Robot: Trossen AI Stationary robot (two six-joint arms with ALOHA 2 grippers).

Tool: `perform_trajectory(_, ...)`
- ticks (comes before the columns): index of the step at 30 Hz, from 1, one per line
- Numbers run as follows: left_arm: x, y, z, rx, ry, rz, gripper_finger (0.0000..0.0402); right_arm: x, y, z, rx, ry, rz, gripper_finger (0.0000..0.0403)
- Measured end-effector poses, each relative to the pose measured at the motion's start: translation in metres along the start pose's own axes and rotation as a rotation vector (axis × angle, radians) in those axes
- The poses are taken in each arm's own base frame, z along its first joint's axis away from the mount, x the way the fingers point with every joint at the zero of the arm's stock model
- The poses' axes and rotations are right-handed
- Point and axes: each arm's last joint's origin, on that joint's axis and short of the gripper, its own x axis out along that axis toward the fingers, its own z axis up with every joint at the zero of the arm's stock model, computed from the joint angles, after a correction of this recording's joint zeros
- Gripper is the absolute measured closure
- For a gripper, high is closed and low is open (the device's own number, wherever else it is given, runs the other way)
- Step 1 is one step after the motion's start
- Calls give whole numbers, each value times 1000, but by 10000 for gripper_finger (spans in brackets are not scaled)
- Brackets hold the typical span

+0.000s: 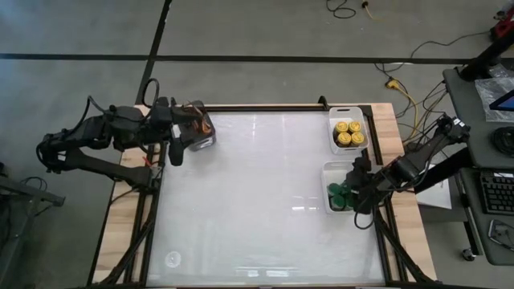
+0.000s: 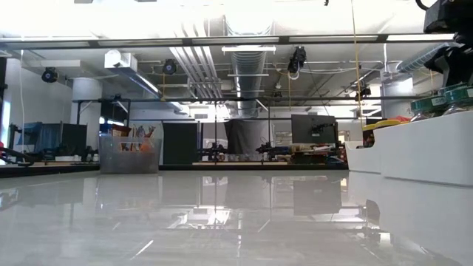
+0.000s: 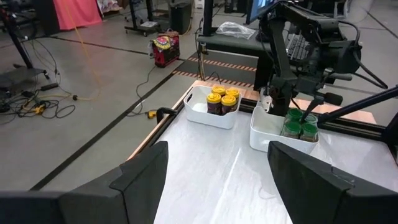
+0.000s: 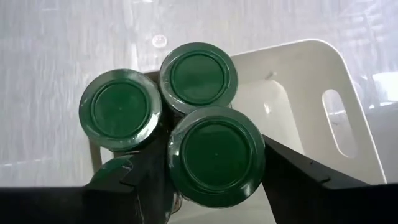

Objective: Sort spices by type
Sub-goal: Put the green seasoning bottle into the bottom white bin

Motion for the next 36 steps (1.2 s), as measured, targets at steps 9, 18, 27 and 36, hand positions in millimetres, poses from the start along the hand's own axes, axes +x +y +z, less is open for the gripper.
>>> perform_trajectory(9, 0, 0, 0, 0, 0, -1, 141, 0, 1, 0, 2, 16, 19, 152)
perform_trajectory(18, 0, 0, -1, -9, 6, 1, 141, -19, 0, 10, 9, -17, 36, 127)
perform_trajectory(27, 0, 0, -1, -10, 6, 0, 141, -50, -16, 2, 102, 179, 17, 151)
perform_trajectory(36, 3, -1, -1, -7, 13, 1, 141, -39, -17, -10, 57, 301, 42, 242)
